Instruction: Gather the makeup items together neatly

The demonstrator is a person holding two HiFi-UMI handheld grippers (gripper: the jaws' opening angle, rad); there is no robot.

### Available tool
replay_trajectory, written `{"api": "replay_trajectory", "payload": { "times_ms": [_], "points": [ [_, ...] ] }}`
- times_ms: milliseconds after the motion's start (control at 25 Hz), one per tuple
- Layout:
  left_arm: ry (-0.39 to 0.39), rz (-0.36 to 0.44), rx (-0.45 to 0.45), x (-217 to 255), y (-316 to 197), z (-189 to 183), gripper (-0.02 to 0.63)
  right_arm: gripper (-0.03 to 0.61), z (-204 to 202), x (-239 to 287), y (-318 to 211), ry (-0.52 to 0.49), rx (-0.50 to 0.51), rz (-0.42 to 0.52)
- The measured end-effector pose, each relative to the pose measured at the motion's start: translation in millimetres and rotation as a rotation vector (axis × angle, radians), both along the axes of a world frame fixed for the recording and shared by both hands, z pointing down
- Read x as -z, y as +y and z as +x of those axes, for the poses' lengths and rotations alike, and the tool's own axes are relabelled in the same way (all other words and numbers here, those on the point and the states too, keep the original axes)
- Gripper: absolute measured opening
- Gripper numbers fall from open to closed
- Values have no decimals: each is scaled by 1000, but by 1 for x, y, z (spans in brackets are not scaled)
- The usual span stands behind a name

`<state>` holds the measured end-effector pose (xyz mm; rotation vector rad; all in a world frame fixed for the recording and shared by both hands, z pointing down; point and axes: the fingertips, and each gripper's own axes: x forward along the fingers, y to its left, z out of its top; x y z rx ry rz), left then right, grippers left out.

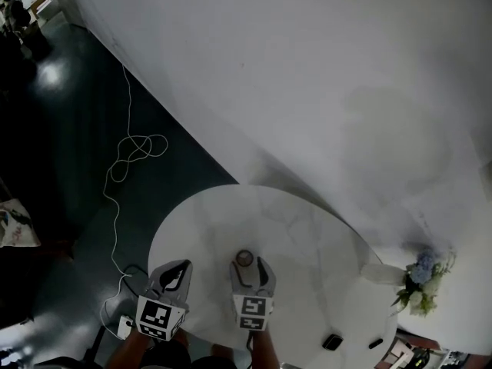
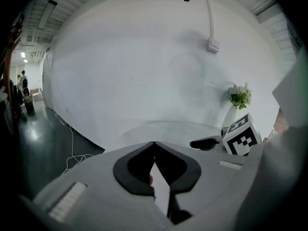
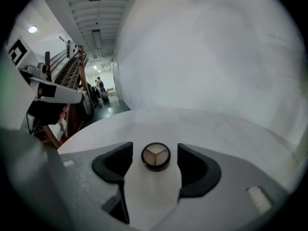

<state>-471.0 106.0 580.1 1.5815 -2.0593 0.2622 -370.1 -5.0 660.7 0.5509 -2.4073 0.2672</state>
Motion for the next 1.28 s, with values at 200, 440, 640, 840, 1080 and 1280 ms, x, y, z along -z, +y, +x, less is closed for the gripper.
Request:
{"api": "replay_trajectory", "payload": {
  "times_ms": [200, 440, 640, 840, 1080, 1280],
  "points": [
    [17, -12, 4, -8, 0, -6, 11, 288, -3, -15, -1, 32, -3, -16],
    [25, -21, 3, -15, 1, -8, 11, 288, -5, -19, 0, 57, 4, -8],
    [26, -21, 8, -16, 3, -11, 11, 216, -3, -21, -1, 87, 7, 18],
    [24, -21, 5, -15, 6, -9, 11, 216, -3, -21, 0, 81, 7, 16],
    [7, 0, -11, 0, 3, -5, 11, 215, 5, -5, 0, 58, -17, 15],
    [-16, 34, -44, 20, -6, 7, 11, 215, 20, 26, -5, 17, -59, 49]
  ]
}}
